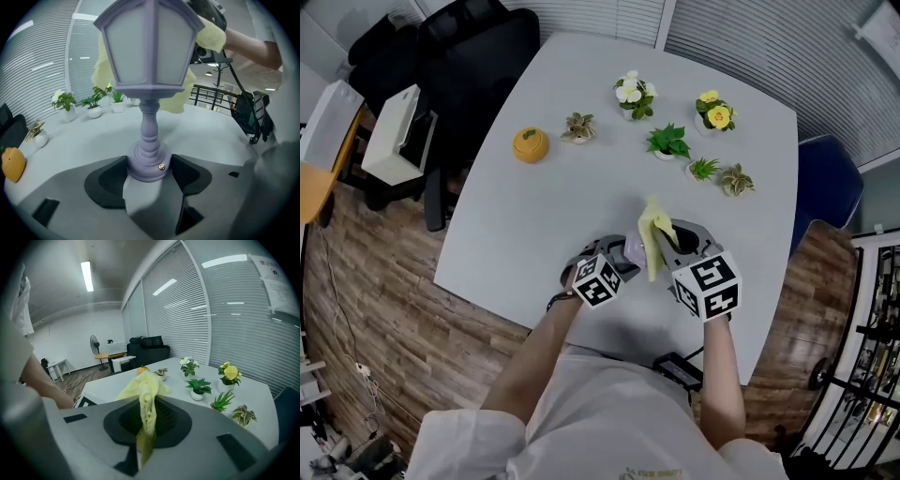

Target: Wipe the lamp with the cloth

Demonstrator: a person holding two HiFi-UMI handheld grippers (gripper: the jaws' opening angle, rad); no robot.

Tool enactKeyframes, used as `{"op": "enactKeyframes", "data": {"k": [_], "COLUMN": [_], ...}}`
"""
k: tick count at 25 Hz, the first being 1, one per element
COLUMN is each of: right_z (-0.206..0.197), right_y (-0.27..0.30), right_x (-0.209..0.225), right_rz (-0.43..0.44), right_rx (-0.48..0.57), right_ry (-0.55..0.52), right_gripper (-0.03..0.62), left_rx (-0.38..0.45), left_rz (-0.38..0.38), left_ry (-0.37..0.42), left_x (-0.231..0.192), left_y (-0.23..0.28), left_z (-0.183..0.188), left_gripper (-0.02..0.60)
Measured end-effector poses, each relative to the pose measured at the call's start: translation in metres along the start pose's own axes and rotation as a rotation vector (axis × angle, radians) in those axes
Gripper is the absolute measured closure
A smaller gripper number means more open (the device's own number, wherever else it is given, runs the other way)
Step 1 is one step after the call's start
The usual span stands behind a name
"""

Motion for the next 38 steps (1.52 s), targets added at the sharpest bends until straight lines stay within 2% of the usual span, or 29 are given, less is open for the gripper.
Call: {"op": "enactKeyframes", "data": {"k": [10, 23, 29, 38], "right_z": [0.01, 0.023, 0.027, 0.03], "right_y": [0.011, 0.02, 0.022, 0.008], "right_x": [-0.005, -0.018, -0.03, -0.048], "right_rz": [0.055, 0.094, 0.104, 0.089], "right_rx": [-0.063, -0.085, -0.096, -0.028], "right_ry": [-0.048, -0.112, -0.177, -0.321], "right_gripper": [0.568, 0.567, 0.568, 0.566], "left_rx": [-0.002, -0.003, 0.001, 0.005], "left_rz": [-0.002, -0.002, -0.001, 0.003], "left_ry": [-0.002, -0.002, 0.001, 0.004], "left_x": [0.0, 0.0, 0.0, 0.0], "left_y": [-0.001, 0.0, -0.001, -0.001], "left_z": [0.0, -0.001, 0.0, 0.0], "left_gripper": [0.276, 0.276, 0.276, 0.276]}}
Point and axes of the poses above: the fingertips, and each gripper's own axes: y forward along the fingers, x to its right, z out of its top, the point moved 2 cm from there along -y, backward along the fingers, and after that the axes turned 11 degrees about -y, right-handed, at the moved point
